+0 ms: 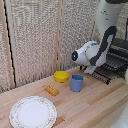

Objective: Position your gripper near the tray handle while precisely lining it up. Firmly yet gently grip the handle, ensuring a strong hold. Slide the tray into the oven in a steady manner until it's entirely inside. Relinquish the handle as it sits within the oven and extract your gripper with care.

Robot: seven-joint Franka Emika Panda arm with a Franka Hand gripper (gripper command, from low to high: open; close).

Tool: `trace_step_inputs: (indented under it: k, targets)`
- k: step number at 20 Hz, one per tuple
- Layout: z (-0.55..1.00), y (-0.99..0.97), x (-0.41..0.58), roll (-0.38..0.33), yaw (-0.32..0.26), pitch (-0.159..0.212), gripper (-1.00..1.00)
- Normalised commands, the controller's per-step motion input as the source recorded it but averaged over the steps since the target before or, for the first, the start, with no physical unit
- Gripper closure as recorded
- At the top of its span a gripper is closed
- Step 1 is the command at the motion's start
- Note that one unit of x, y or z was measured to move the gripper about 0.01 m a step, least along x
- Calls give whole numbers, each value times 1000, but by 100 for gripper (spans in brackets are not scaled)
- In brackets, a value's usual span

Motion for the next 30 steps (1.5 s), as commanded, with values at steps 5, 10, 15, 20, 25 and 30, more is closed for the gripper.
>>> trace_step_inputs:
  k: [5, 10, 15, 20, 25, 30]
  targets:
    - [209, -70, -107, -32, 169, 108, 100]
    - [611, -414, 9, 50, 83, 108, 100]
    - [796, -590, 81, 95, 44, 88, 100]
    - [704, -737, 142, 123, 7, 50, 100]
    - [490, -981, 116, 80, 0, 27, 100]
    - [524, -1000, 6, 9, 0, 15, 100]
